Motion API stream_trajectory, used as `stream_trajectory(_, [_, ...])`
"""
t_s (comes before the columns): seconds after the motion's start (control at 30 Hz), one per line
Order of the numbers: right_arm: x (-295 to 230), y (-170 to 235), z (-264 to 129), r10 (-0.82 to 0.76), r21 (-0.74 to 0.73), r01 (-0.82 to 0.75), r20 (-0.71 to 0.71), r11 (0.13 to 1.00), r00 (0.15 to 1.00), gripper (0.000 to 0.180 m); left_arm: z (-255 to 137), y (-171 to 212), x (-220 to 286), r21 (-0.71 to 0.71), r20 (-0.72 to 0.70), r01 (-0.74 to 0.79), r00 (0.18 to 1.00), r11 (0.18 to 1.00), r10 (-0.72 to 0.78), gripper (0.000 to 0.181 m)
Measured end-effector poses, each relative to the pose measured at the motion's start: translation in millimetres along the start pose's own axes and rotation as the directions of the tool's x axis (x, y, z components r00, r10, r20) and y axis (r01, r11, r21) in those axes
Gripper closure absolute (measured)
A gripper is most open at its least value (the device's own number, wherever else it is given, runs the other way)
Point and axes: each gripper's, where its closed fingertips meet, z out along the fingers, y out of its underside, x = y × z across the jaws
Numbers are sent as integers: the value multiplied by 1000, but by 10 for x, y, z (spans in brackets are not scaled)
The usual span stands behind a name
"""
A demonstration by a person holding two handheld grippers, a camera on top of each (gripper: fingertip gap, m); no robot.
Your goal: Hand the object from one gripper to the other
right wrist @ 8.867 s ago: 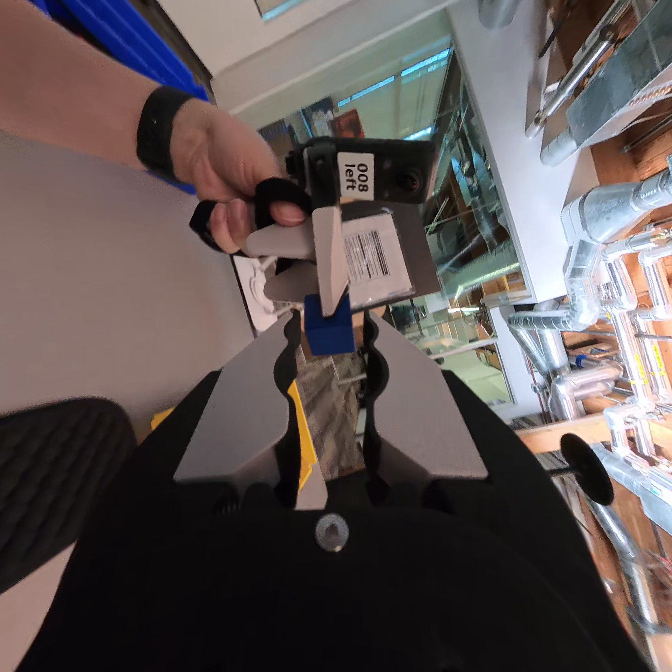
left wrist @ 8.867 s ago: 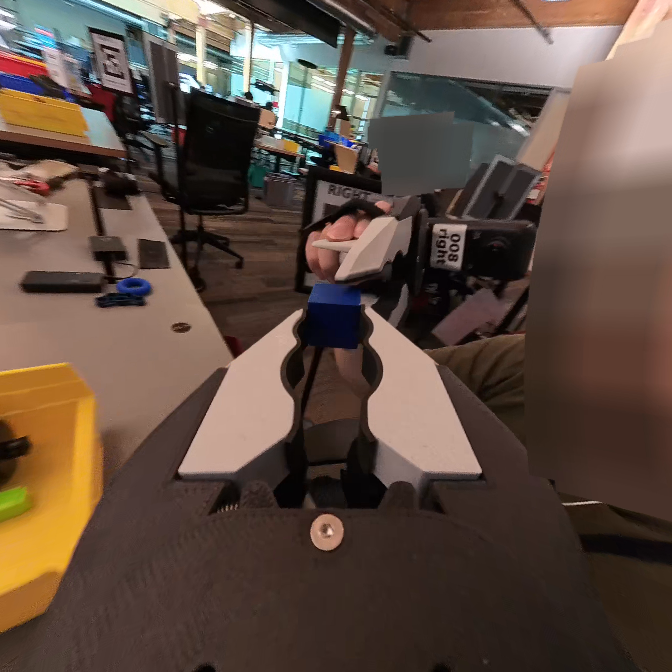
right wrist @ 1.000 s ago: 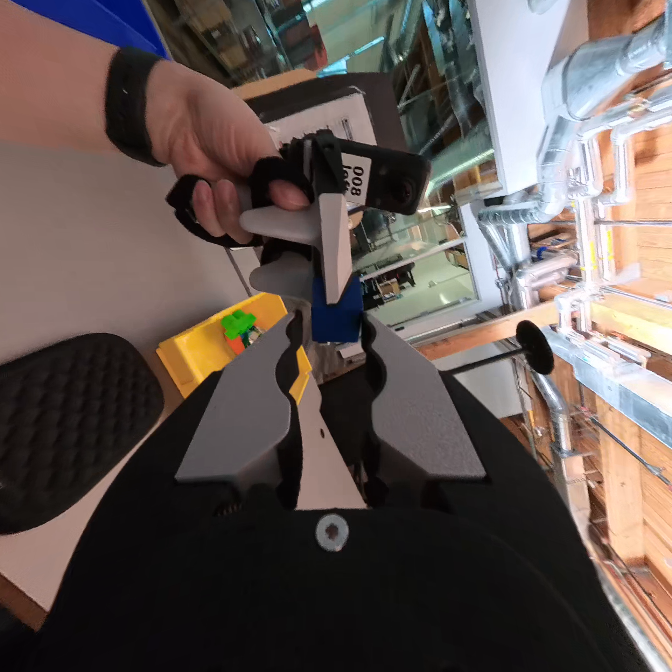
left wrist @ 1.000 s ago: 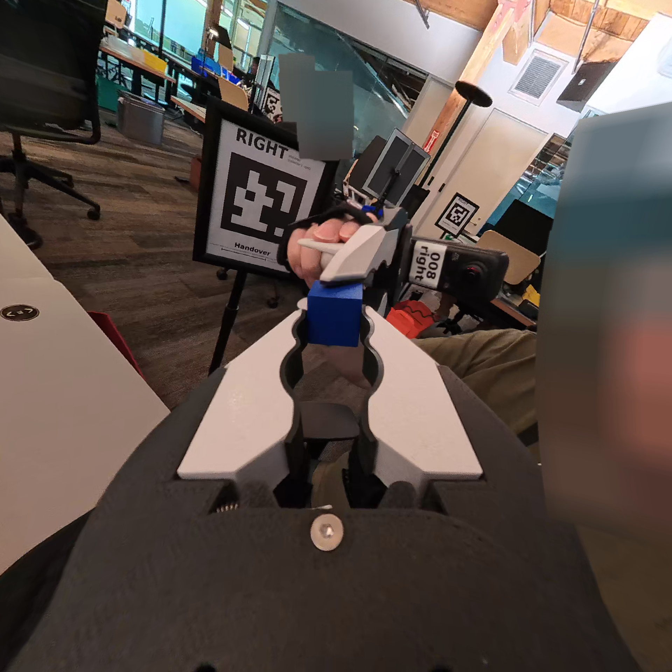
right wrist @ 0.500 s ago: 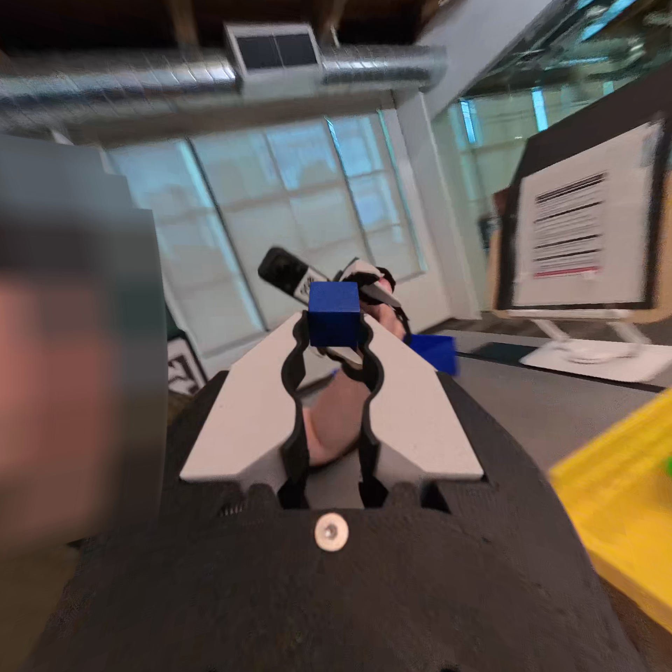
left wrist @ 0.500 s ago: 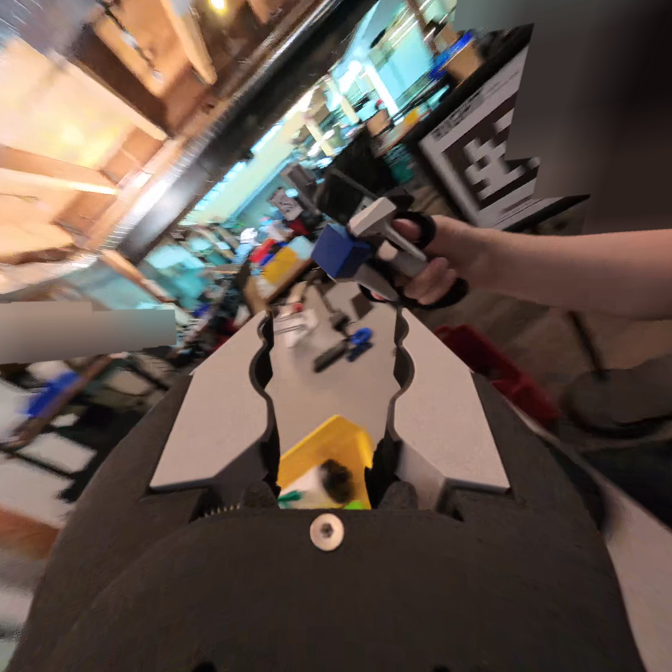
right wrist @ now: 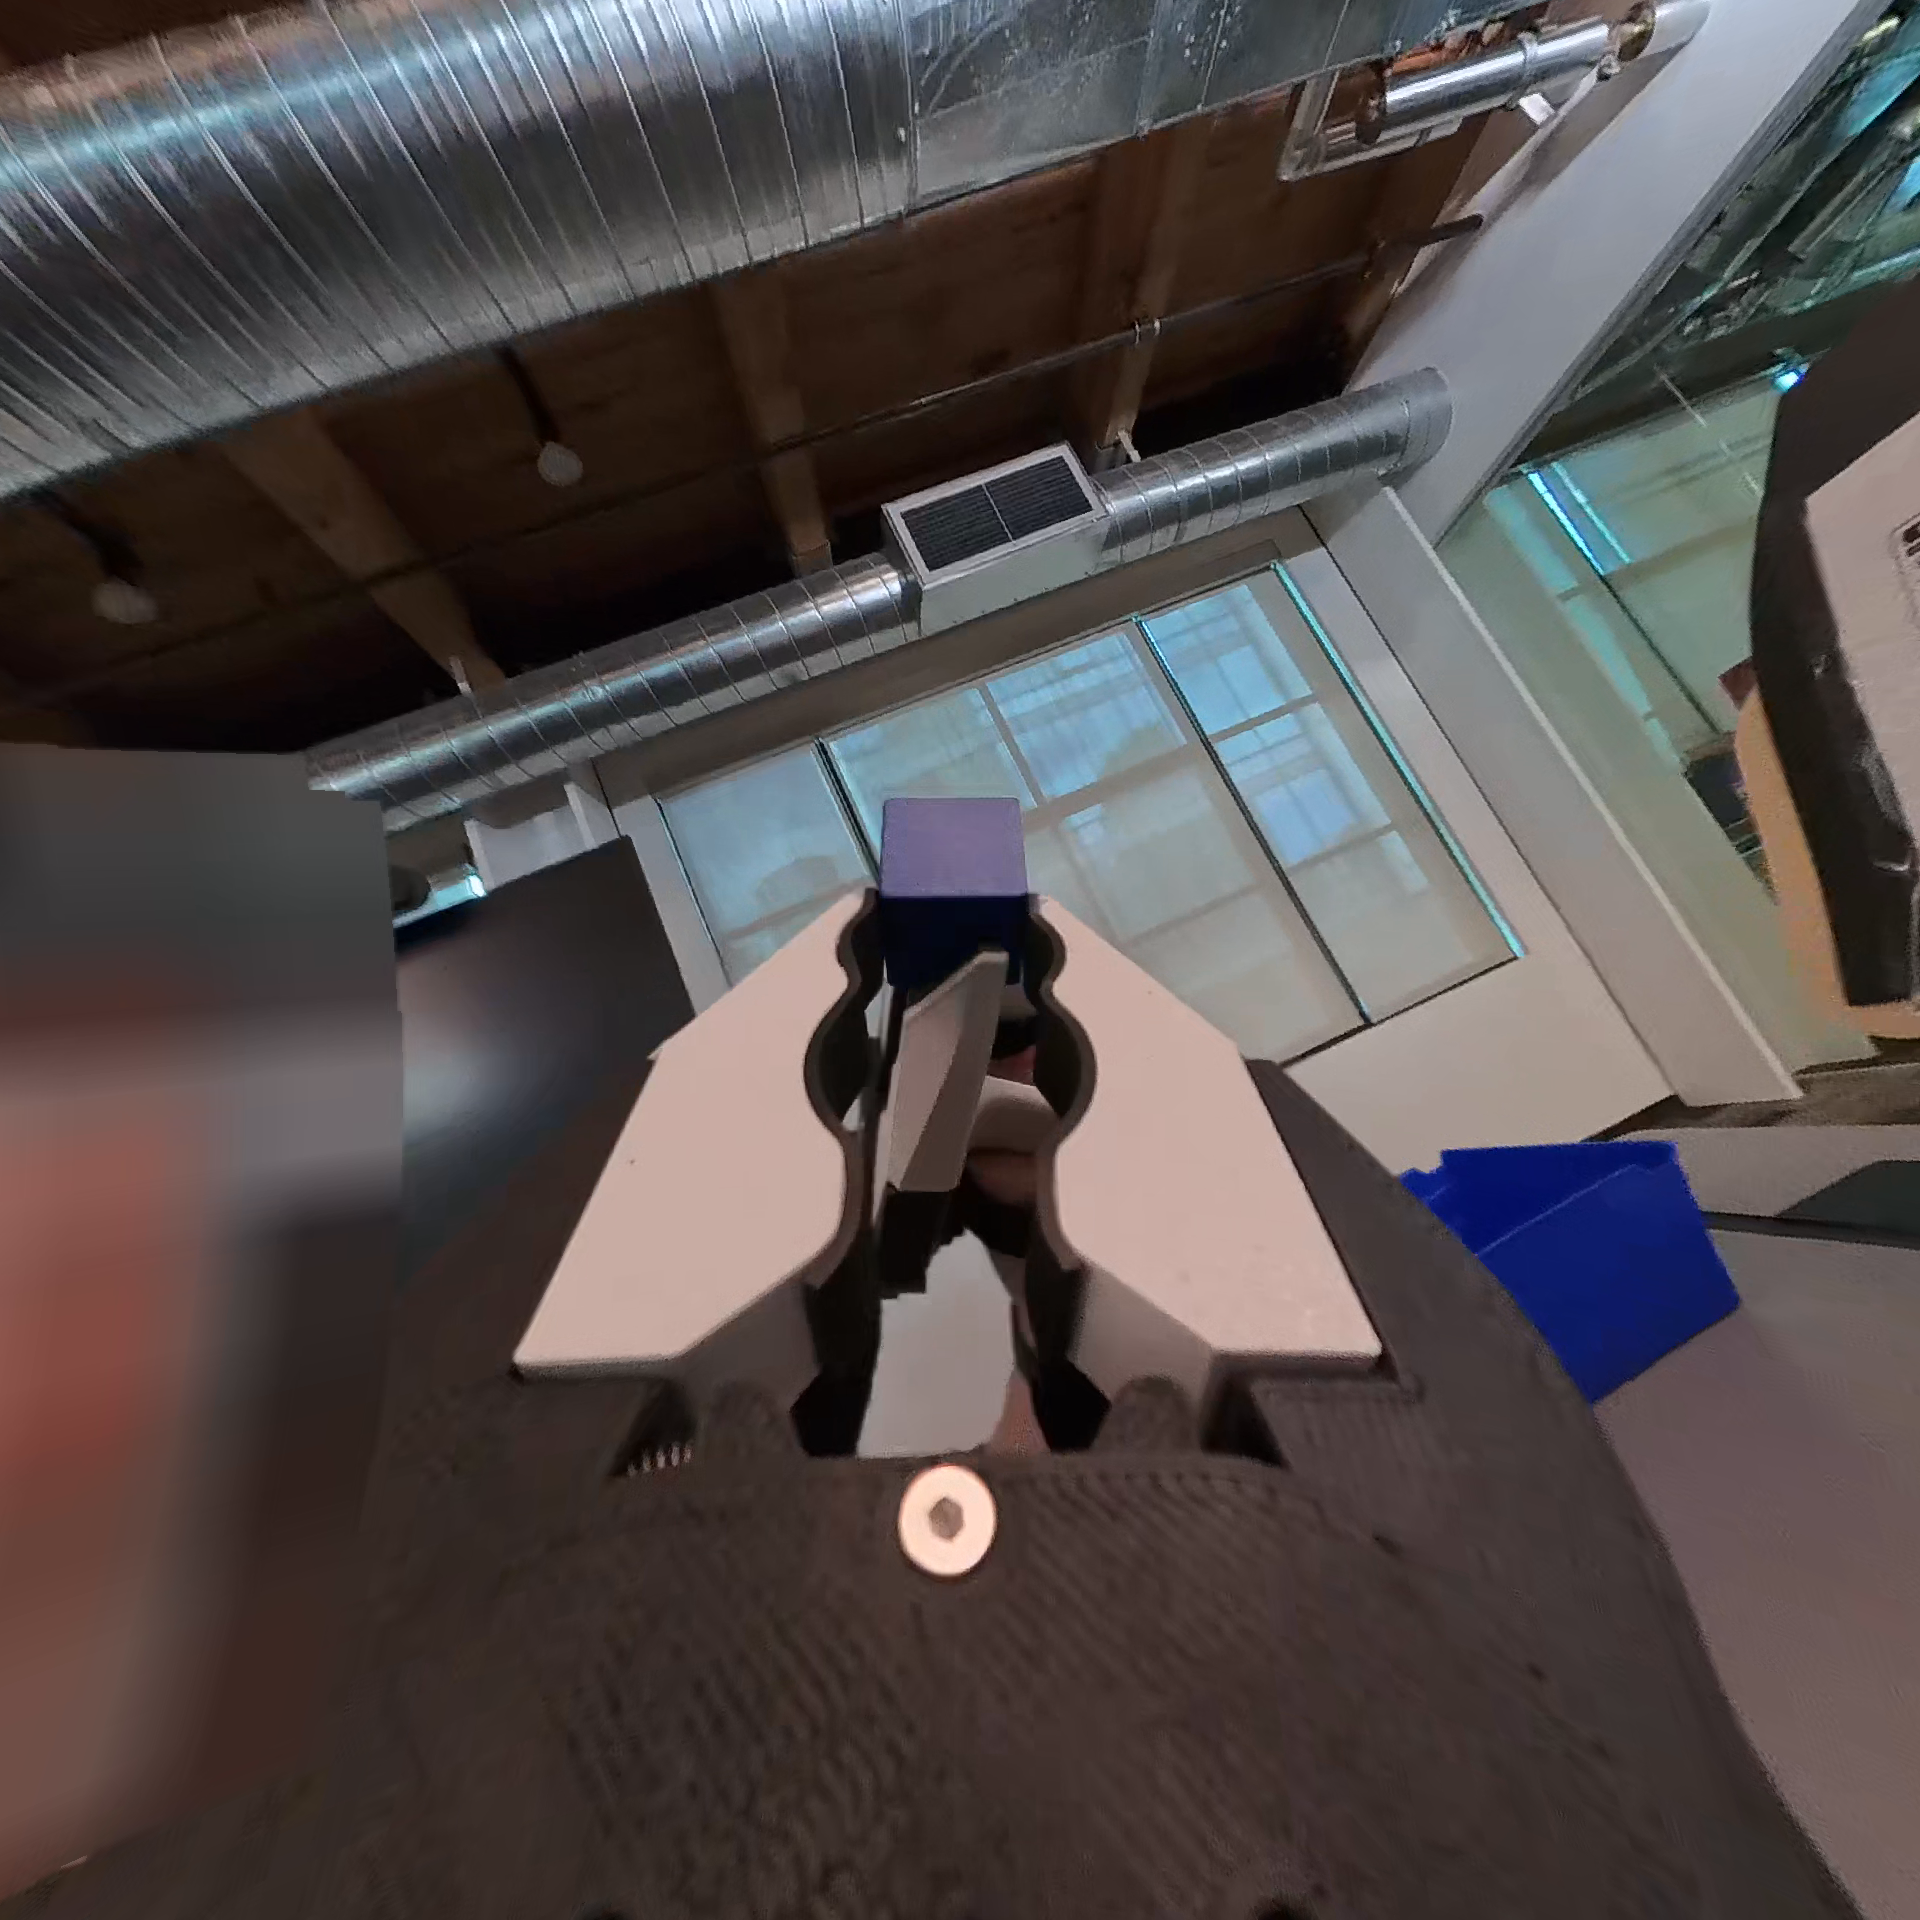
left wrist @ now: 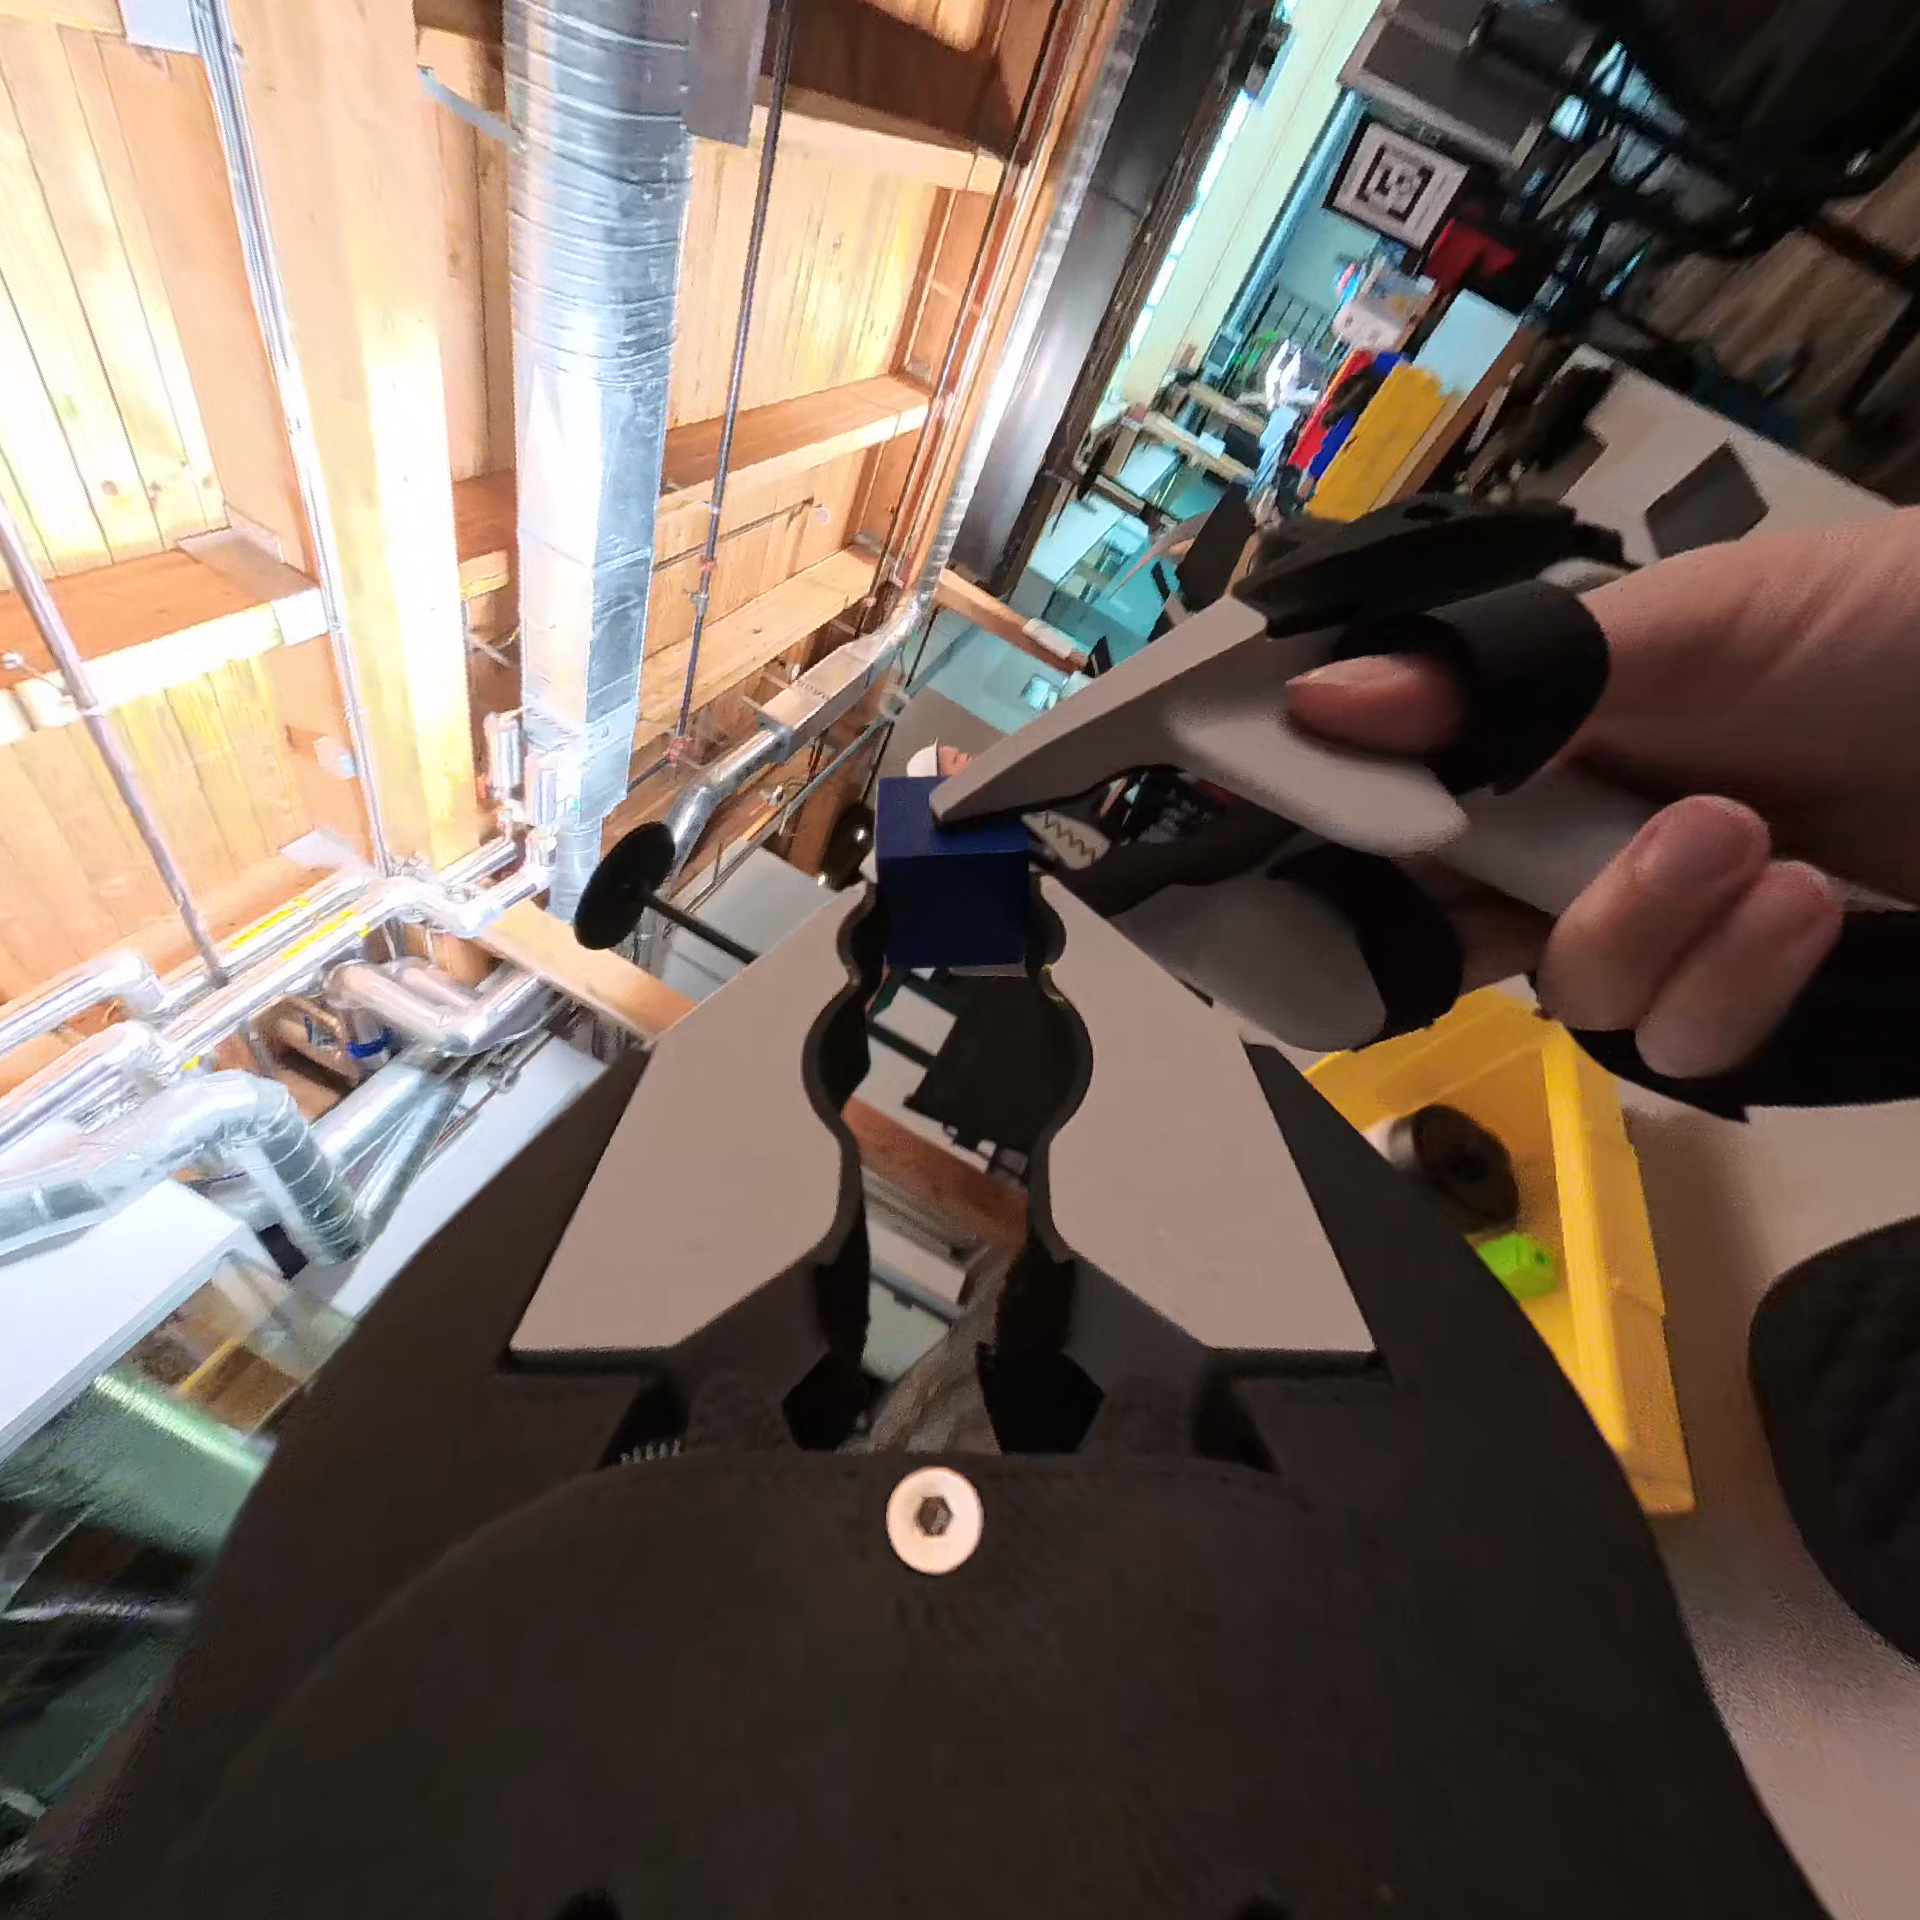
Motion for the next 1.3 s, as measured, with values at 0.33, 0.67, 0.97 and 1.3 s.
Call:
stream_trajectory(0.33, [-213, 474, 257, -837, -361, 865, 296, 349, 461, 126, -825, 5, -101, -262, -413, 628, 614, 733, -673, 156])
stream_trajectory(0.67, [-195, 941, 747, -430, -564, 556, 355, 610, 830, 147, -1254, 16, -240, -329, -381, 669, 551, 666, -742, 155])
stream_trajectory(0.97, [-33, 1024, 766, -273, -678, 407, 302, 612, 913, 152, -1268, 173, -278, -397, -302, 683, 534, 613, -790, 155])
stream_trajectory(1.3, [2234, -180, -743, -606, -927, -111, -321, 357, 728, 155, -1789, 479, -774, -335, -4, 773, 571, 539, -821, 139])
